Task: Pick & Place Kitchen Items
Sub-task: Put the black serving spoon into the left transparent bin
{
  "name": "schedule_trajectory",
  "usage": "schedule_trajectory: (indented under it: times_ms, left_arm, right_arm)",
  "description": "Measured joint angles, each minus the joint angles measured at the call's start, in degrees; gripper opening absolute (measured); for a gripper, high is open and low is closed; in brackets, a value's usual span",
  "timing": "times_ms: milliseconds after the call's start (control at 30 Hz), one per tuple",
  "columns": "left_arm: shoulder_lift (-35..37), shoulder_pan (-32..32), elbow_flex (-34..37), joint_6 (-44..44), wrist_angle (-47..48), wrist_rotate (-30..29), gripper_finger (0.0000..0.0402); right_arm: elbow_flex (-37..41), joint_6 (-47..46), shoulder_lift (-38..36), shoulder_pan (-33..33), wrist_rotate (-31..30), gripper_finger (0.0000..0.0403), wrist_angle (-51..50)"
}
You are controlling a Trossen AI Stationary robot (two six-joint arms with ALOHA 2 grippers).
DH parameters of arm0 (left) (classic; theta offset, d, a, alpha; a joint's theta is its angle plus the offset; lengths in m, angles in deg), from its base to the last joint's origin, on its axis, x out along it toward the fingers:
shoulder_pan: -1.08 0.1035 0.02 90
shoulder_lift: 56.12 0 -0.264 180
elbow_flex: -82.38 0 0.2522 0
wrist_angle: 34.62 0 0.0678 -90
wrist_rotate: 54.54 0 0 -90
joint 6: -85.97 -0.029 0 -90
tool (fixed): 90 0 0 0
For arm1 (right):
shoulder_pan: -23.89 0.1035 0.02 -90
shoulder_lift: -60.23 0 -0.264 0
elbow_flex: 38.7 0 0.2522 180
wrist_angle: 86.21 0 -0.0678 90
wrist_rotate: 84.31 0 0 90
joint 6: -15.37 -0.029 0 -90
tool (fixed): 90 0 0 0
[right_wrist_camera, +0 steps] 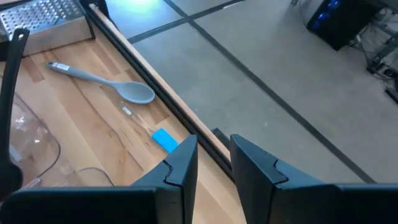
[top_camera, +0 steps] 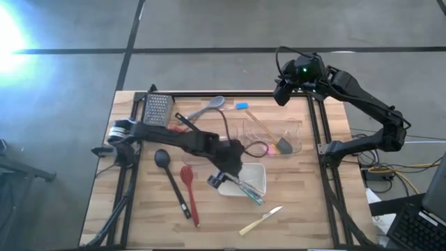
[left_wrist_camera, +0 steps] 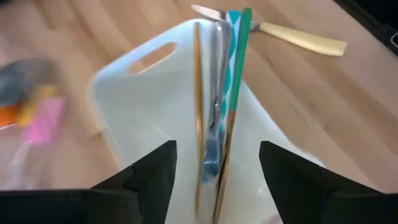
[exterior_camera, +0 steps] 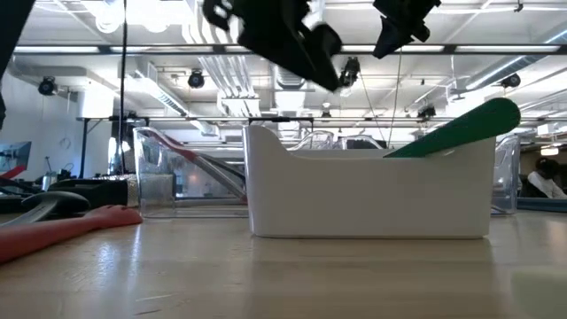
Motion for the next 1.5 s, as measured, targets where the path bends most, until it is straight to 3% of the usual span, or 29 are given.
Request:
schedule_trajectory:
  times_ms: [300, 800, 1067, 1233, 1500]
  left_arm:
    - [12.6, 0.5, 1.4, 2.9, 10.6, -11.1, 0.0233]
    - [35.1, 0.5, 20.6, 20.6, 20.2, -22.8, 0.0233]
    - [41.7, 0.4, 33.0, 18.9, 20.1, -23.9, 0.0233]
    - [42.1, 0.4, 38.6, 18.7, 23.4, -23.3, 0.0233]
    - [41.8, 0.4, 44.8, 22.2, 21.2, -19.7, 0.0233]
  right_arm:
    - [0.0, -1.2, 0.0, 0.0, 0.0, 0.0101, -1.2]
    - [0.0, 3.0, 0.0, 0.0, 0.0, 0.0084, -2.0]
    - [0.0, 3.1, 0.0, 0.0, 0.0, 0.0092, -1.8]
    - [0.0, 1.7, 0.0, 0.0, -0.1, 0.0095, -1.7]
    - [0.0, 0.0, 0.0, 0.0, -0.1, 0.0089, -1.5]
